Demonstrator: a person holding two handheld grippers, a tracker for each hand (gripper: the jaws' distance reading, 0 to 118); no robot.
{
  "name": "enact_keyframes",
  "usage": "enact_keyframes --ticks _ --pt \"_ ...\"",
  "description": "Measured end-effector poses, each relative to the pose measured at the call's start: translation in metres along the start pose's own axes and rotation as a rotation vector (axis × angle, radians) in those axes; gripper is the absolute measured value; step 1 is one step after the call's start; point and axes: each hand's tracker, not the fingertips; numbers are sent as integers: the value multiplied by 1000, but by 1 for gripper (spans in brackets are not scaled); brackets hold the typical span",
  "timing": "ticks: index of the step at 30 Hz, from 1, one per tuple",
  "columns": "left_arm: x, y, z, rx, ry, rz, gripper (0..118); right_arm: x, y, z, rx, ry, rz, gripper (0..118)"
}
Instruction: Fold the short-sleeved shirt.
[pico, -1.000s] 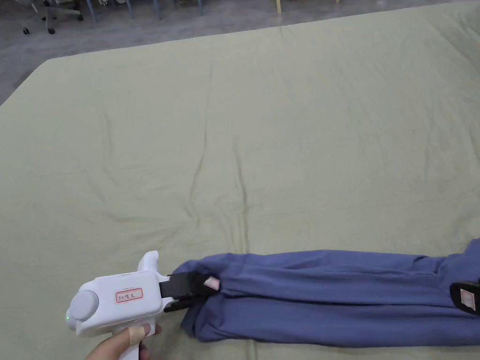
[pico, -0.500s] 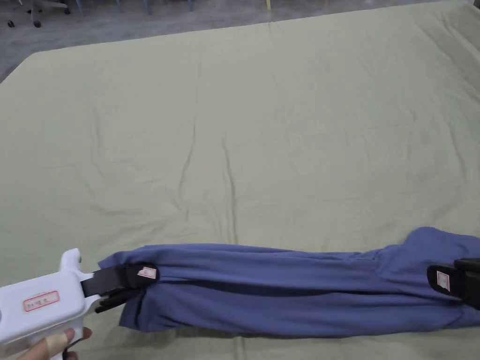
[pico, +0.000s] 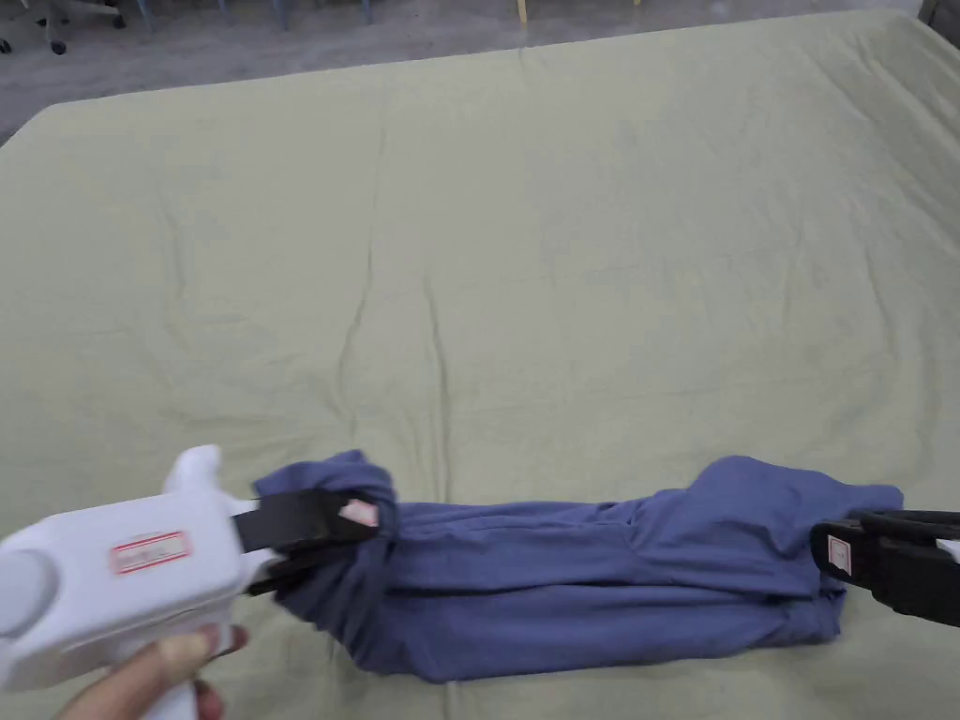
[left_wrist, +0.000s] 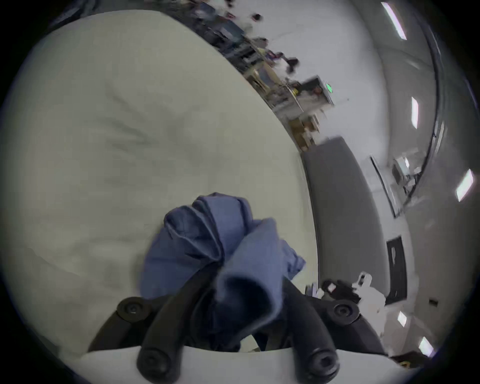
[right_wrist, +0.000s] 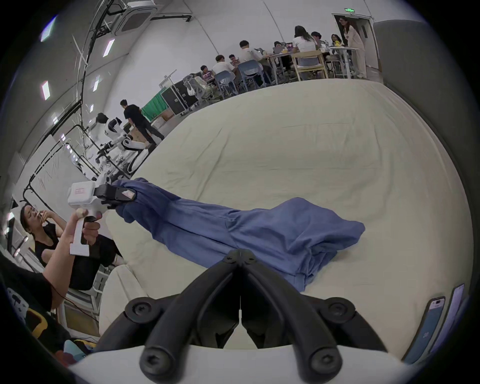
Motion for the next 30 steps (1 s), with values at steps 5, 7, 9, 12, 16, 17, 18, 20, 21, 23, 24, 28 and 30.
enact_keyframes --ticks 5,7,9,12,16,17,18,20,21,23,24,28,30 --pt "18 -22 -107 -118 129 -23 5 -3 -2 10 25 1 -17 2" --pt "2 -28 -139 -139 158 -27 5 -3 -5 14 23 -2 -11 2" --pt "-12 -35 -156 -143 209 18 25 -2 -9 16 12 -7 -2 2" --pt "-23 -40 -143 -51 26 209 69 2 -14 16 -4 -17 6 2" --pt "0 -34 -76 85 -102 163 118 10 -17 16 -6 -5 -27 2" --pt "3 -32 -58 125 -83 123 118 11 -18 15 -5 1 -36 2" --pt "9 -30 -42 159 -66 88 118 12 -18 13 -5 8 -45 2" --pt "9 -27 -18 205 69 -16 118 13 -18 9 -5 13 -56 2" --pt "9 -25 -15 185 146 -78 118 12 -18 7 -6 14 -58 2" --pt "13 -26 -22 119 359 -210 92 9 -18 4 -9 19 -56 2" --pt "15 -29 -27 121 427 -284 22 8 -17 4 -8 21 -55 2" --pt "13 -33 -62 43 481 -343 0 3 -17 6 -2 28 -47 2" --pt "12 -48 -94 54 512 -354 0 3 -17 8 -3 25 -42 2"
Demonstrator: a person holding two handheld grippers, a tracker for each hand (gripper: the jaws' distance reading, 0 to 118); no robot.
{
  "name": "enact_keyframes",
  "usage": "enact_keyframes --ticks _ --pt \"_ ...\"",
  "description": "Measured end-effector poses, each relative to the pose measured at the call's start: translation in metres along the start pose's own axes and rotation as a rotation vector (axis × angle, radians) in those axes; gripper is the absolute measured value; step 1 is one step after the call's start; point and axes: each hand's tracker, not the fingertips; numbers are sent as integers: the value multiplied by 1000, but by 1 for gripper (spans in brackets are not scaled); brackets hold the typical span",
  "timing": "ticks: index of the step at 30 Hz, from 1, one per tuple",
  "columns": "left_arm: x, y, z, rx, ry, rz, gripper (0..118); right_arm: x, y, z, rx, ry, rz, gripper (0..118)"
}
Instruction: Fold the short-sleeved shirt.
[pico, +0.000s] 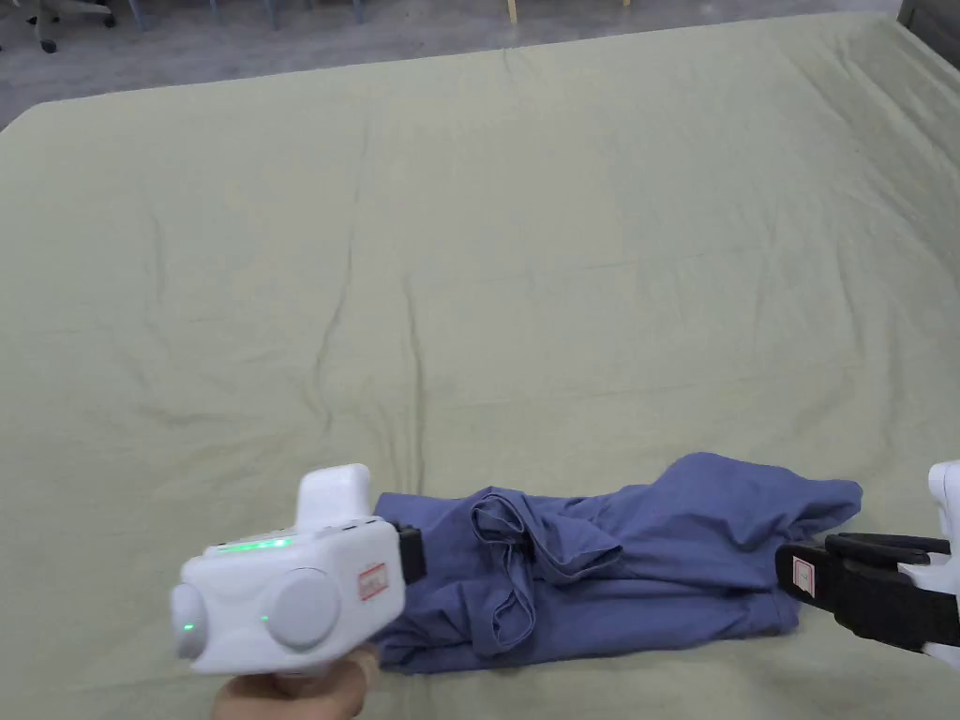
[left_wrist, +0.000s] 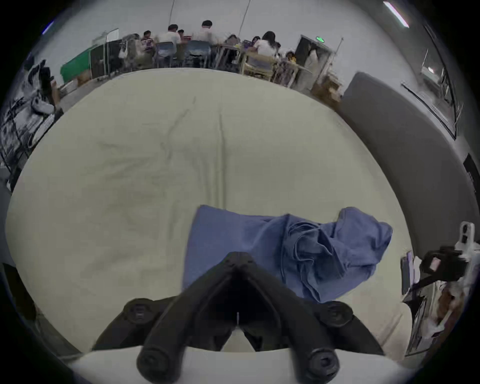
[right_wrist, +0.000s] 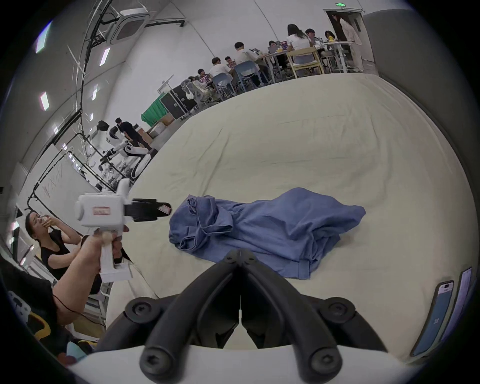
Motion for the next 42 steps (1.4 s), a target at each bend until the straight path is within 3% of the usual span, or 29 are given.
enact_keyframes --ticks 8,10,17,22,26,27,28,29,30,31,35,40,42 --pt "95 -20 -76 -133 -56 -220 0 9 -4 15 -2 -40 -18 2" --pt "117 -22 -78 -94 25 -285 0 10 -5 17 -2 -45 -25 2" --pt "145 -24 -54 -84 -96 -264 0 8 -4 16 -8 -44 -35 2" --pt "130 -21 -43 -128 -353 -160 0 1 -1 13 -3 -23 -27 2" --pt "47 -3 0 -1 -834 97 0 0 -1 14 2 -8 -16 2" --pt "15 3 7 11 -939 168 4 1 -1 14 1 -4 -15 2" --pt "-15 7 11 15 -957 239 46 2 -1 13 -1 -3 -15 2" --pt "-45 11 11 29 -940 283 98 3 -1 13 -3 -2 -17 2" --pt "-68 13 8 28 -874 279 118 5 -1 11 -5 -3 -19 2" --pt "-99 17 8 133 -762 325 118 6 -2 11 -7 -2 -23 2" --pt "-149 30 -45 39 -526 398 118 4 -3 8 -3 24 -38 2" --pt "-138 -7 -79 -169 -657 435 118 -6 1 9 -4 43 -17 2" --pt "-120 -13 -86 -139 -749 434 118 -7 2 9 -7 44 -6 2"
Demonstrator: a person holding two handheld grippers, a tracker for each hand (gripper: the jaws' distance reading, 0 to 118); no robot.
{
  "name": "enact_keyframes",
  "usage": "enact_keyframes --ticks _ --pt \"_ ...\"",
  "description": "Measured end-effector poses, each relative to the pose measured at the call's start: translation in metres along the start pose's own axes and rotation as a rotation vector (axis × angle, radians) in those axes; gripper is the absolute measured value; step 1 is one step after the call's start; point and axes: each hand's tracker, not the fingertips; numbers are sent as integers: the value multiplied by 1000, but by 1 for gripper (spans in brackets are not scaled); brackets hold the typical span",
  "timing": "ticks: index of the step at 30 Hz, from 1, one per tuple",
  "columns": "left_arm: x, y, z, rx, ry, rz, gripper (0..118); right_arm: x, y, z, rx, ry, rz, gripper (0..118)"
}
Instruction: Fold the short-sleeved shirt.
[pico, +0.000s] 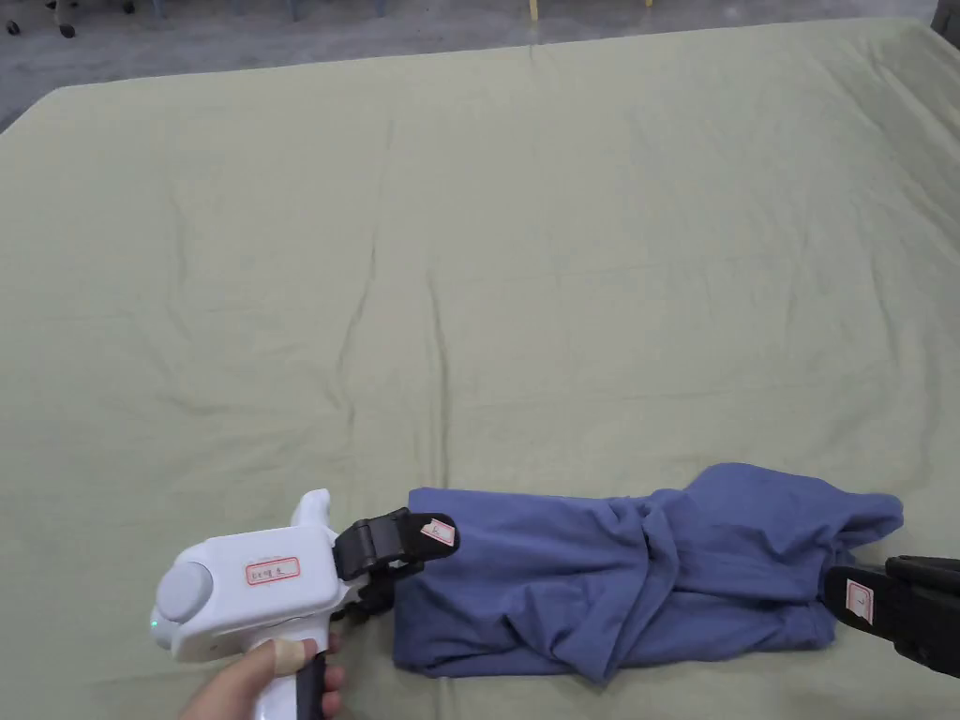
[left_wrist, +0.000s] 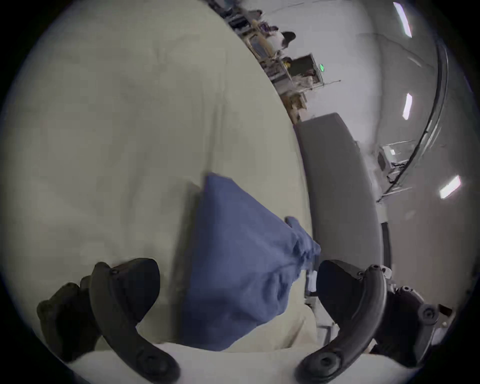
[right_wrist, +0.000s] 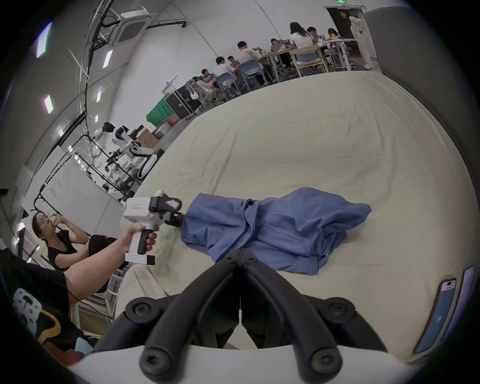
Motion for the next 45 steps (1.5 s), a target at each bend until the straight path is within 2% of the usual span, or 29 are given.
enact_keyframes --ticks 1,3,4,5,6,7,9,12,15,19,25,30,33,35,36,38,39,43,44,45 --pt "4 -1 -6 20 -47 -10 118 0 0 0 -1 -1 3 2" --pt "4 -9 -15 13 -160 76 118 0 1 0 -5 1 1 2" --pt "4 -12 -20 18 -149 104 113 0 1 0 -7 2 1 2" --pt "3 -12 -21 23 -127 95 93 0 1 0 -9 1 2 2" --pt "3 -13 -21 41 -81 91 44 0 1 0 -10 0 5 2" --pt "-6 -16 -20 65 45 95 8 0 1 0 -11 -2 7 2" --pt "-18 -23 -14 52 -109 241 8 -1 0 0 -9 0 6 2" --pt "-9 -23 15 96 -29 134 8 -2 -1 1 -10 4 9 2" --pt "6 -18 48 85 -3 124 8 -2 0 1 -12 0 17 2" --pt "24 -3 91 140 222 -5 8 -4 0 -1 -12 -7 25 2" --pt "40 5 121 202 466 21 8 -11 -1 -4 -20 -4 39 2" --pt "108 -15 81 202 498 -40 8 -14 -2 -6 -36 -19 52 2" --pt "144 -27 46 191 371 -37 8 -14 -2 -6 -34 -8 40 2" --pt "147 -22 15 144 329 4 8 -14 -2 -6 -34 -7 34 2" --pt "154 -24 -3 123 330 -18 8 -14 -2 -6 -35 -6 33 2" --pt "166 -29 -44 60 358 -88 8 -13 -4 -5 -35 -8 32 2" --pt "169 -26 -56 88 426 -191 8 -12 -4 -5 -35 -9 30 2" --pt "166 -35 -115 25 449 -177 8 -8 -8 -2 -39 -15 18 2" --pt "162 -36 -126 11 493 -191 9 -7 -8 -1 -41 -20 14 2" --pt "157 -36 -134 5 523 -213 17 -5 -9 -1 -43 -24 11 2"
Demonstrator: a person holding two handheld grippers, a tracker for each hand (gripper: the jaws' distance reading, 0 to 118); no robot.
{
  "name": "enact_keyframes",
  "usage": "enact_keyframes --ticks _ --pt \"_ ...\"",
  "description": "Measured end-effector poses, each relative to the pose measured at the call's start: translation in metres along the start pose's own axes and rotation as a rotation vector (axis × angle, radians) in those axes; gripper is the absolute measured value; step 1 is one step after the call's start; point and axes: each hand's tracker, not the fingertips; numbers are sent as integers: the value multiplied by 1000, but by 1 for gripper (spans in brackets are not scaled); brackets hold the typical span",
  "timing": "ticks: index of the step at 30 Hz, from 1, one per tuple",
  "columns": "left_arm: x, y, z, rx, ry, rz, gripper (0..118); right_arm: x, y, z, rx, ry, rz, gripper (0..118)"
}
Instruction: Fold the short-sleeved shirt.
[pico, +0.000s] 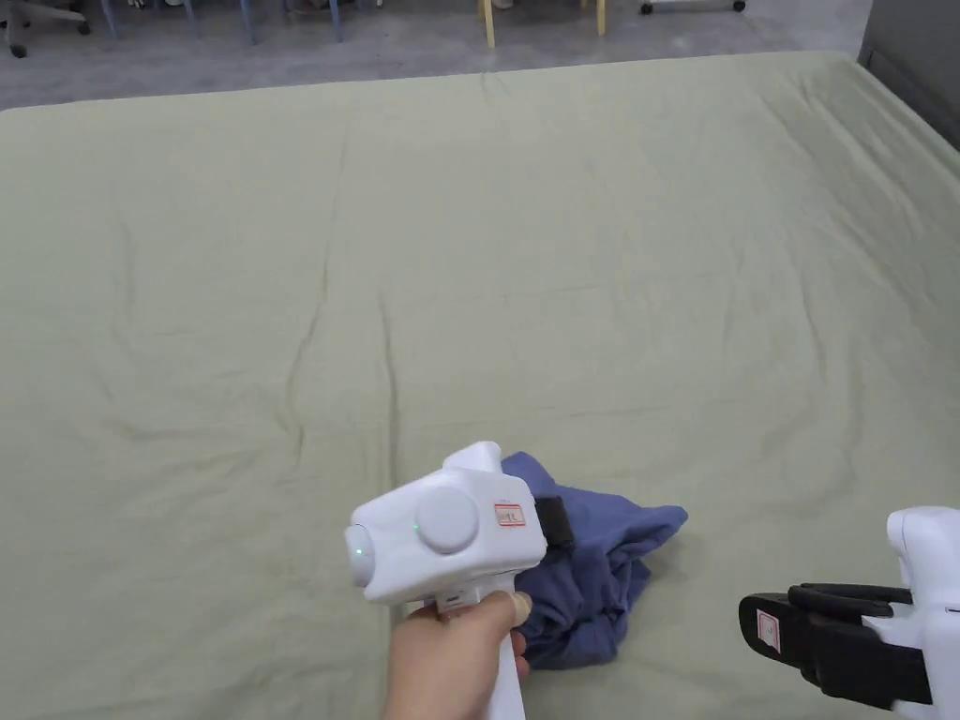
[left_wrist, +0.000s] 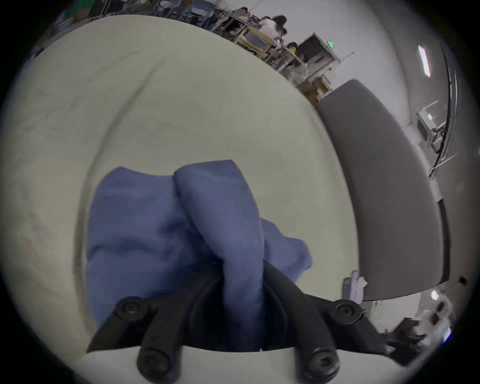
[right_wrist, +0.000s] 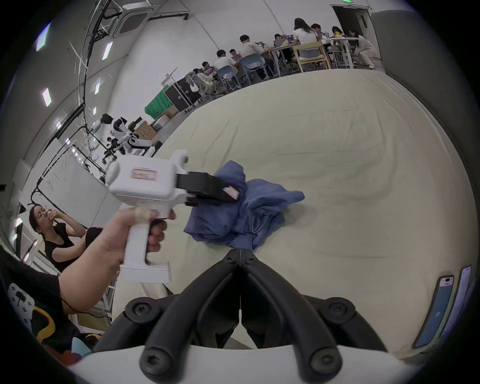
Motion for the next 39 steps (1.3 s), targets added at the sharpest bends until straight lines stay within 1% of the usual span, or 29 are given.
enact_keyframes --ticks 1,2,3,4,5,6,7,8,9,10,11,12,13,14,15,16,18,20,22,24,26,27,29,31,35,37,39 --pt "0 -5 -6 -1 -13 5 44 2 0 1 -2 -1 -2 2" --pt "-4 -7 -7 -2 -62 43 67 3 -1 1 -3 0 -3 2" --pt "-8 -8 -1 -1 -152 107 82 3 -1 2 -4 0 -3 2" --pt "-11 -7 7 -12 -224 158 101 4 -1 3 -4 0 -2 2" --pt "-11 -8 20 -16 -274 195 106 5 -2 3 -3 1 -2 2" --pt "-14 -8 34 -10 -309 225 106 6 -2 4 -2 3 -3 2" --pt "-18 -7 50 40 -339 226 106 8 -2 4 -1 9 -8 2" --pt "-22 -7 68 99 -351 210 103 10 -3 4 2 14 -13 2" --pt "-21 -9 87 162 -327 182 83 11 -3 5 6 16 -17 2" --pt "-21 -7 103 227 -263 122 12 13 -3 5 9 18 -24 2" --pt "-18 -3 112 266 -127 37 0 15 -3 5 12 18 -32 2" --pt "-12 -2 111 222 15 -44 0 16 -4 5 14 19 -38 2" --pt "-8 -2 108 261 117 -100 0 17 -4 5 17 20 -45 2" --pt "-9 0 101 241 90 -141 0 18 -4 5 19 21 -49 2" --pt "-11 2 93 205 36 -125 0 18 -4 5 21 22 -51 2" --pt "-9 3 84 165 15 -106 0 19 -5 6 24 17 -54 2" --pt "10 -7 54 111 16 -168 0 20 -6 10 29 5 -59 2" --pt "32 -20 18 24 84 -290 0 21 -8 15 36 -8 -65 2" --pt "50 -35 -16 -53 110 -362 0 22 -8 21 41 -26 -69 2" --pt "66 -47 -42 -64 177 -427 0 25 -9 29 46 -54 -72 2" --pt "88 -53 -44 -6 252 -498 0 28 -10 39 54 -76 -76 2" --pt "96 -51 -43 -10 266 -498 0 30 -10 43 58 -84 -78 2" --pt "107 -51 -35 9 221 -485 0 33 -10 51 68 -104 -81 2" --pt "116 -54 -30 3 130 -477 0 37 -9 55 75 -115 -88 2" --pt "121 -61 -19 -76 -98 -407 0 42 -3 59 108 -146 -100 2" --pt "112 -61 -3 -92 -184 -356 0 44 2 59 128 -138 -119 2" --pt "86 -58 27 -39 -255 -310 0 43 11 51 124 -126 -109 2"
